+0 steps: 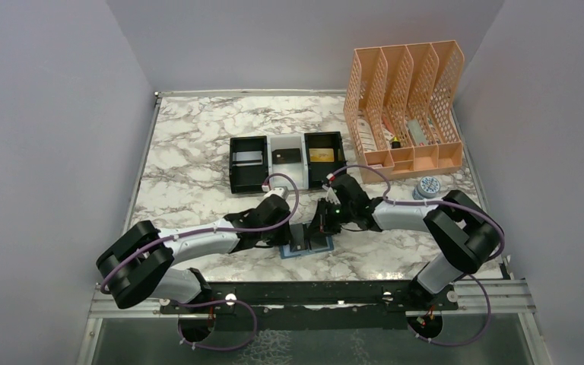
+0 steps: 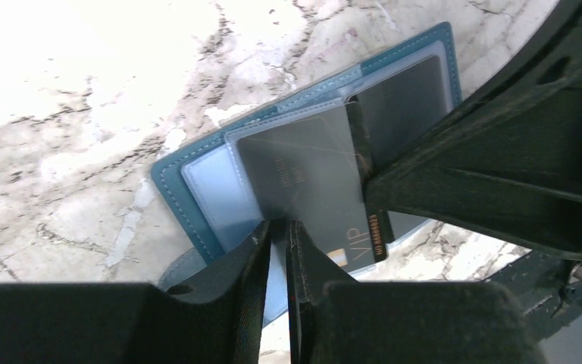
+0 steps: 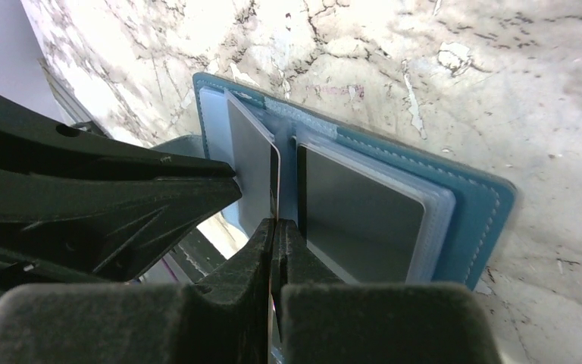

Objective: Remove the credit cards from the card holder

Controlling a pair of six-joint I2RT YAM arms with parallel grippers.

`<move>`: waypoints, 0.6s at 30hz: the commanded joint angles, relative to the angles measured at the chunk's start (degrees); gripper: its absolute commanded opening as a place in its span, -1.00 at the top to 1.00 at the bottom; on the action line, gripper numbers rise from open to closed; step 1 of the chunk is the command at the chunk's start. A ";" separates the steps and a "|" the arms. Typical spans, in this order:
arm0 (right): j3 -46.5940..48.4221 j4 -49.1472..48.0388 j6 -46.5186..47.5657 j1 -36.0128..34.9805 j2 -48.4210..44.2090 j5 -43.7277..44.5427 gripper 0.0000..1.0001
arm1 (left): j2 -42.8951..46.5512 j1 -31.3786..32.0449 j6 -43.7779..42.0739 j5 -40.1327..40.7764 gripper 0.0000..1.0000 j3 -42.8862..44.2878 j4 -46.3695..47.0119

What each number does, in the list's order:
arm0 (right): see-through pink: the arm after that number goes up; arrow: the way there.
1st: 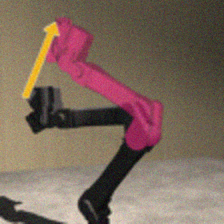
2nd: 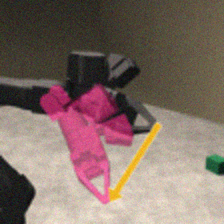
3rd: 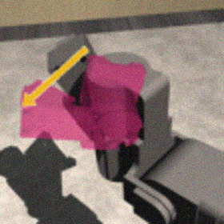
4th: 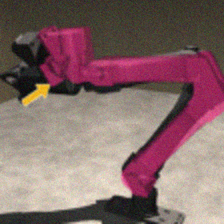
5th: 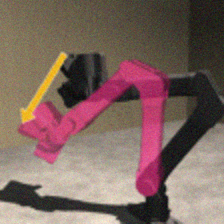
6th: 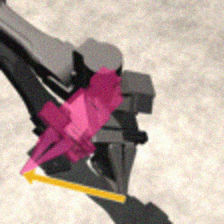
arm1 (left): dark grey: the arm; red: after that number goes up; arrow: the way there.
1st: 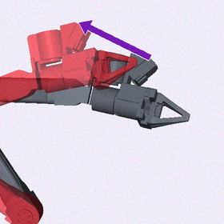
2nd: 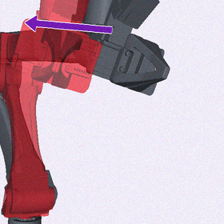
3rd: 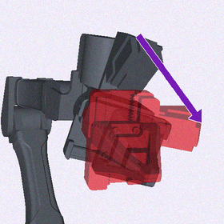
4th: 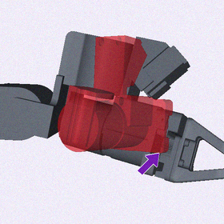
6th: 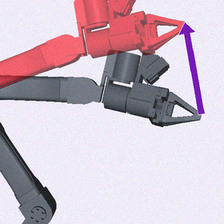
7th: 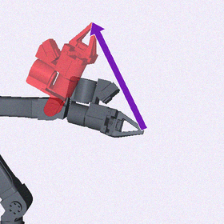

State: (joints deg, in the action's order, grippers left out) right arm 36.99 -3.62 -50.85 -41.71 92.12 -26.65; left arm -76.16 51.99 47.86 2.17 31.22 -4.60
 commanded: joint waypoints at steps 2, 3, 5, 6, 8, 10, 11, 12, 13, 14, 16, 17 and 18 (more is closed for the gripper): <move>0.05 -0.07 0.81 1.02 -1.46 0.23 0.98 | -0.80 0.19 -1.51 4.50 0.66 -1.57 -6.75; -0.02 0.00 0.65 1.10 -1.42 0.29 0.98 | -0.89 0.21 -1.60 4.52 0.66 -1.52 -6.79; -0.50 -0.17 0.51 1.32 -1.66 0.24 0.98 | -0.93 0.14 -1.67 4.30 0.66 -1.39 -6.79; -0.59 -0.23 0.52 1.49 -1.82 0.20 0.98 | -1.14 0.18 -1.75 4.25 0.67 -1.39 -6.74; -0.69 -0.16 0.56 1.70 -2.22 0.17 0.98 | -1.31 0.20 -1.84 4.24 0.68 -1.41 -6.75; -0.67 0.71 0.96 1.88 -2.57 0.92 0.98 | -1.28 0.22 -2.05 4.24 0.69 -1.39 -6.89; -0.80 1.11 1.01 2.02 -2.93 1.43 0.98 | -1.28 0.19 -2.06 4.24 0.70 -1.49 -7.00; -1.05 0.92 0.91 2.13 -3.06 1.44 0.98 | -1.07 0.16 -2.06 4.26 0.69 -1.50 -7.00; -1.29 0.40 0.75 2.23 -3.04 0.87 0.97 | -0.97 0.15 -2.02 4.17 0.70 -1.51 -7.00; -1.62 -0.68 0.57 2.25 -2.73 -0.24 0.95 | -0.88 0.19 -1.98 4.11 0.70 -1.52 -6.96; -1.75 -2.76 0.25 2.26 -1.52 -3.13 0.92 | -0.90 0.16 -2.04 3.94 0.70 -1.48 -6.92; -1.83 -3.69 0.07 2.25 -0.91 -3.83 0.88 | -0.87 0.20 -2.13 3.90 0.70 -1.40 -6.94; -1.96 -4.51 -0.12 2.25 -0.47 -4.25 0.80 | -0.94 0.19 -2.27 3.82 0.70 -1.20 -6.96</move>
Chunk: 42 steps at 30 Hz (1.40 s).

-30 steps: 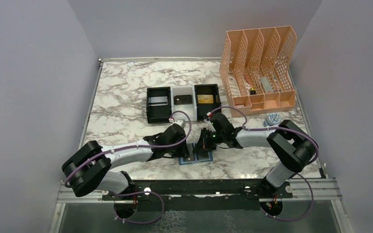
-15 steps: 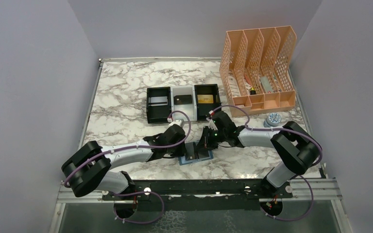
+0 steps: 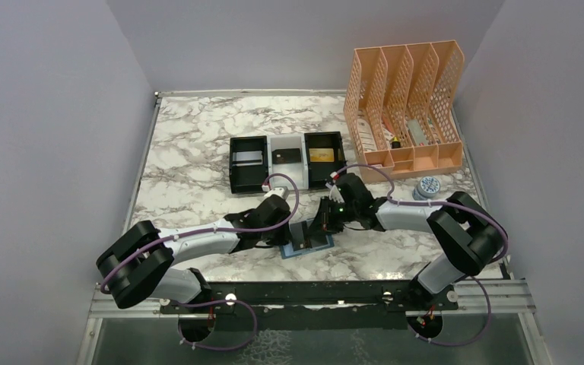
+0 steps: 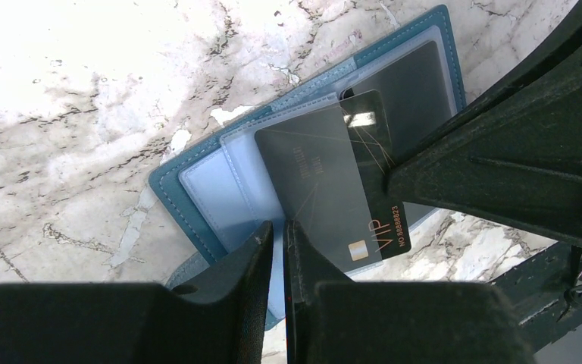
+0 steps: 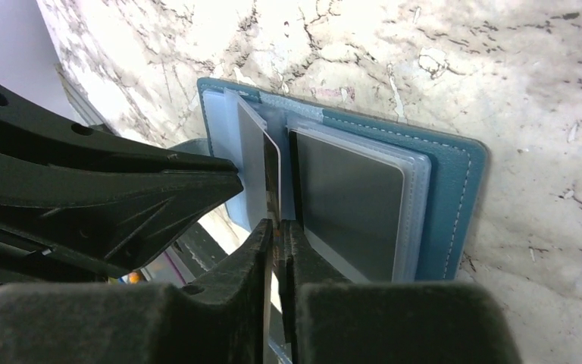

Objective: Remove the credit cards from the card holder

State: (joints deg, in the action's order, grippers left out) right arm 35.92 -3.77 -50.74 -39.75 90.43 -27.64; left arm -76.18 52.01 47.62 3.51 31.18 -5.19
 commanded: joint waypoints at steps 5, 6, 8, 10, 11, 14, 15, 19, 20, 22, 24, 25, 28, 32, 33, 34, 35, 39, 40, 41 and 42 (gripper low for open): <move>-0.62 -6.62 -0.08 0.28 3.86 -4.99 0.59 | -1.00 0.14 -2.14 2.29 0.71 -0.77 -6.31; -0.78 -7.78 -0.47 0.28 4.51 -5.81 0.58 | -1.14 0.18 -2.09 2.23 0.71 -0.81 -6.20; -1.18 -9.59 -1.30 0.28 5.50 -7.06 0.61 | -1.21 0.16 -2.13 2.13 0.71 -0.78 -6.19; -1.38 -10.10 -1.54 0.29 5.75 -7.20 0.70 | -1.33 0.18 -2.26 2.03 0.71 -0.76 -6.21; -1.33 -9.77 -1.51 0.29 5.49 -6.83 0.78 | -1.31 0.13 -2.26 2.05 0.71 -0.76 -6.25; -0.87 -6.93 -0.60 0.30 3.80 -3.71 0.91 | -1.03 0.13 -2.01 2.24 0.71 -0.81 -6.25; -0.66 -5.75 -0.13 0.30 3.14 -2.57 0.92 | -0.93 0.17 -1.92 2.37 0.71 -0.87 -6.26; -0.14 -2.07 1.49 0.57 1.83 -0.25 0.96 | -0.87 0.12 -1.82 2.64 0.71 -0.75 -6.47; -0.29 -1.82 1.57 0.63 1.59 -0.22 0.97 | -0.88 0.19 -1.89 2.69 0.72 -0.69 -6.61; -0.71 -1.80 1.67 0.85 1.03 -0.73 0.97 | -0.81 0.18 -1.91 2.73 0.72 -0.60 -6.82; -0.77 -1.51 1.79 0.89 0.45 -1.01 0.97 | -0.81 0.13 -1.91 2.86 0.72 -0.51 -6.92; -0.77 -1.23 1.99 0.90 0.23 -1.13 0.97 | -0.82 0.18 -1.91 2.90 0.72 -0.56 -6.96; -0.36 -0.10 2.62 1.15 -0.29 -1.49 0.97 | -0.80 0.17 -1.91 3.00 0.72 -0.59 -6.96; -0.03 0.36 2.82 1.42 -0.83 -1.98 0.97 | -0.67 0.18 -1.91 3.08 0.72 -0.61 -6.94; 0.08 0.63 2.84 1.50 -0.95 -1.98 0.97 | -0.64 0.17 -1.91 3.08 0.72 -0.60 -7.00; 0.03 0.83 2.88 1.57 -1.20 -1.71 0.97 | -0.45 0.16 -1.91 3.13 0.72 -0.59 -7.11; 0.03 1.12 2.85 1.64 -1.41 -1.55 0.97 | -0.22 0.16 -1.91 3.21 0.72 -0.64 -7.23; 0.07 1.82 2.92 1.80 -2.72 -0.63 0.97 | 1.44 0.20 -1.66 3.89 0.72 -0.89 -8.11; -0.08 1.36 2.62 1.84 -2.81 -1.20 0.97 | 2.03 0.17 -1.73 4.14 0.71 -0.92 -8.16; -0.78 -0.21 1.89 1.79 -2.58 -2.77 0.97 | 2.80 0.19 -1.69 4.45 0.69 -1.07 -8.10; -1.64 -2.88 1.08 1.78 -2.11 -4.90 0.97 | 3.72 0.18 -1.59 4.81 0.65 -1.25 -7.97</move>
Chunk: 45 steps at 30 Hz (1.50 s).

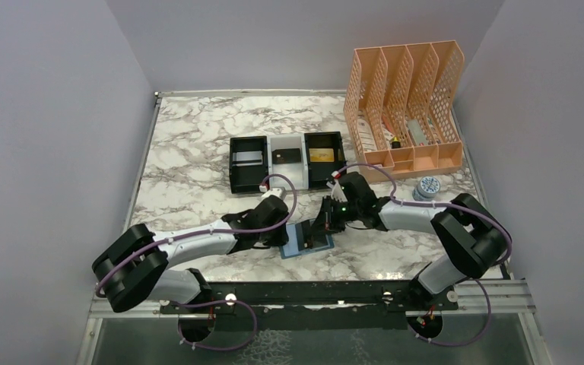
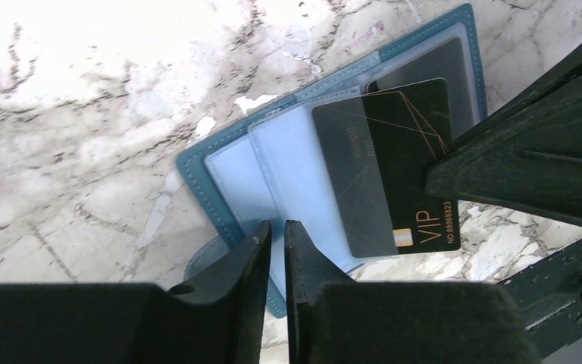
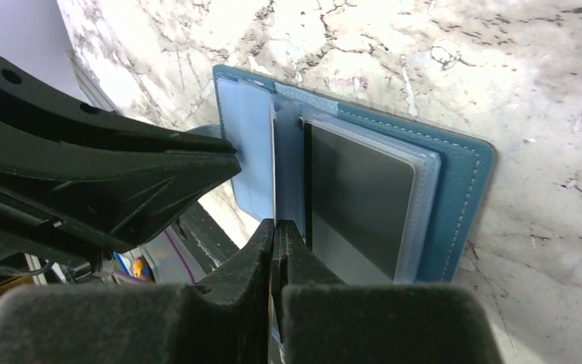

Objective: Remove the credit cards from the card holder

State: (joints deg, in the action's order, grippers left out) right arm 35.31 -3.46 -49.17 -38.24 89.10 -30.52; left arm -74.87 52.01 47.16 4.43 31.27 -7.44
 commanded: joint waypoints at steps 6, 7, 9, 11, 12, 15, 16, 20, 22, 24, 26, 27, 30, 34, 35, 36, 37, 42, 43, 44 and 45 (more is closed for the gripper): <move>-2.05 -9.63 -2.93 0.22 4.05 -5.48 0.97 | 7.41 0.16 -1.61 3.31 0.43 -1.05 -3.49; -2.05 -10.61 -3.34 0.19 4.58 -5.72 0.97 | 8.25 0.16 -1.63 2.70 0.40 -0.96 -2.69; -1.50 -11.05 -3.27 0.18 5.85 -6.05 0.97 | 8.99 0.19 -1.87 1.03 0.33 -1.07 -0.36; -1.05 -11.19 -3.17 0.18 6.85 -6.10 0.97 | 8.85 0.12 -2.11 -1.11 0.27 -1.21 2.30; -1.01 -11.47 -3.13 0.20 7.23 -6.12 0.97 | 8.50 0.11 -2.19 -2.24 0.26 -1.21 3.54; -0.71 -11.56 -3.12 0.19 8.14 -6.33 0.97 | 5.96 0.16 -2.24 -4.48 0.26 -0.99 6.00; -0.73 -11.65 -3.13 0.18 8.22 -6.32 0.97 | 4.87 0.17 -2.29 -5.04 0.26 -0.86 6.17; -0.74 -11.13 -2.70 0.23 8.44 -6.02 0.96 | -0.01 0.24 -2.27 -6.66 0.39 -0.10 6.43; -0.71 -10.79 -2.60 0.18 8.45 -5.79 0.96 | -1.93 0.27 -1.89 -5.91 0.53 0.32 5.22; -0.70 -10.63 -2.51 0.18 8.37 -5.55 0.96 | -2.95 0.44 -1.41 -4.38 0.61 0.80 3.02; -0.60 -10.43 -2.52 0.19 8.27 -5.60 0.95 | -3.01 0.45 -1.09 -3.23 0.65 0.61 1.78; -0.64 -10.53 -2.51 0.20 8.22 -5.72 0.92 | -2.80 0.40 -0.96 -2.87 0.67 0.20 1.54; -1.19 -11.98 -2.75 0.18 7.83 -6.26 0.76 | -2.40 0.41 -0.83 -2.22 0.70 -0.62 0.97; -2.27 -16.01 -2.98 0.14 7.99 -9.07 0.61 | -2.53 0.44 -0.80 -1.51 0.72 -0.97 -0.12; -2.45 -17.26 -3.17 0.06 8.35 -10.10 0.59 | -2.44 0.38 -0.69 -1.46 0.72 -1.09 -0.19; -2.56 -17.84 -3.32 -0.03 8.50 -10.49 0.59 | -2.40 0.43 -0.59 -1.34 0.73 -1.17 -0.13; -2.67 -18.08 -3.34 -0.12 8.54 -10.40 0.58 | -2.31 0.39 -0.58 -1.35 0.73 -1.20 -0.08; -2.08 -18.33 -3.08 -0.38 10.14 -11.44 0.62 | -1.96 0.42 -0.57 -1.06 0.73 -1.21 -0.25; -2.10 -18.66 -3.19 -0.57 10.36 -11.46 0.63 | -1.88 0.40 -0.57 -1.04 0.73 -1.14 -0.30; -2.14 -18.84 -3.28 -0.75 10.41 -11.42 0.64 | -1.78 0.40 -0.57 -1.03 0.73 -1.17 -0.38; -2.05 -18.93 -3.31 -1.00 10.42 -11.33 0.65 | -1.69 0.45 -0.64 -0.99 0.73 -1.21 -0.51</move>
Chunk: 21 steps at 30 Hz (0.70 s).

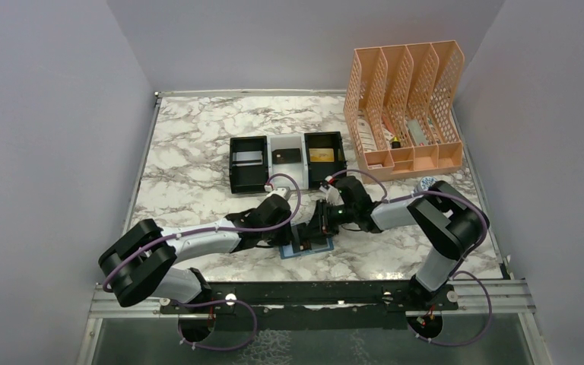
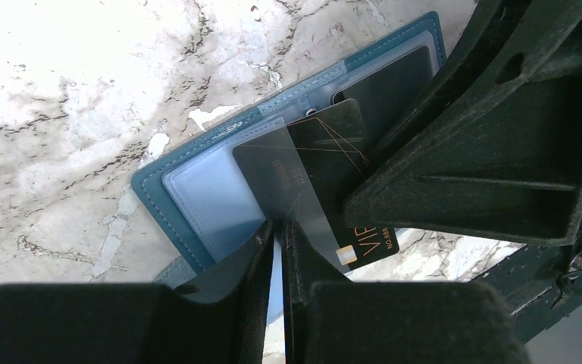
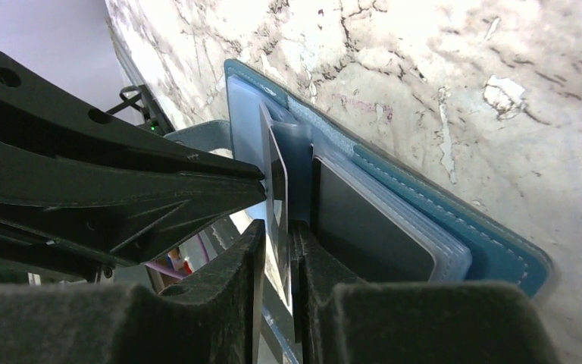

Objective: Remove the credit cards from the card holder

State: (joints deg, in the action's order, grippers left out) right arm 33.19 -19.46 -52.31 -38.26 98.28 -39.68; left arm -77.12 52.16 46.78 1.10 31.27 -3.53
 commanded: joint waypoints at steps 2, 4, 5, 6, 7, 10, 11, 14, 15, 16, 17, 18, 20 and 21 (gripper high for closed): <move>0.27 -2.74 -0.18 -1.24 1.34 -1.94 0.70 | 0.73 0.24 -0.29 2.41 0.73 -1.32 -4.55; 0.23 -2.14 -0.33 -1.29 1.26 -1.22 0.79 | 0.68 0.27 -0.29 2.46 0.73 -1.35 -4.58; 0.14 -1.55 -0.22 -1.29 0.92 -0.56 0.83 | 0.67 0.28 -0.36 2.41 0.73 -1.28 -4.60; 0.12 -0.65 -0.10 -1.28 0.63 0.17 0.87 | 0.66 0.23 -0.38 2.33 0.73 -1.22 -4.73; 0.10 0.05 0.09 -1.29 0.17 0.89 0.92 | 0.72 0.24 -0.42 2.37 0.73 -1.21 -4.75; 0.36 3.14 0.62 -1.28 -1.38 3.15 0.98 | 0.85 0.25 -0.45 2.42 0.73 -1.26 -4.83; 0.34 4.12 0.93 -1.29 -1.99 3.91 0.98 | 0.92 0.24 -0.39 2.42 0.74 -1.21 -4.82; 0.63 6.56 1.70 -1.20 -3.96 5.66 0.98 | 1.17 0.28 -0.38 2.42 0.74 -1.33 -4.92; 0.71 7.12 1.83 -1.20 -4.61 6.01 0.98 | 1.26 0.29 -0.42 2.54 0.74 -1.41 -4.92; 0.81 7.55 1.96 -1.20 -5.06 6.29 0.98 | 1.31 0.29 -0.44 2.54 0.74 -1.44 -5.02; 0.82 7.64 1.97 -1.20 -5.45 6.35 0.98 | 1.40 0.25 -0.46 2.60 0.73 -1.39 -5.03; 0.87 7.59 2.00 -1.20 -5.56 6.01 0.98 | 1.45 0.27 -0.47 2.66 0.73 -1.40 -5.03; 1.07 7.02 1.87 -1.20 -5.00 4.76 0.90 | 1.51 0.23 -0.47 2.52 0.73 -1.43 -5.08; 1.02 6.35 1.44 -1.20 -4.60 4.29 0.81 | 1.46 0.24 -0.54 2.55 0.74 -1.37 -5.07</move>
State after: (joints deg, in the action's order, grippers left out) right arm 33.23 -13.41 -51.27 -39.07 94.04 -36.18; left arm -76.20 52.25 46.78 1.61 31.20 -5.02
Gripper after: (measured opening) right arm 0.042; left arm 0.133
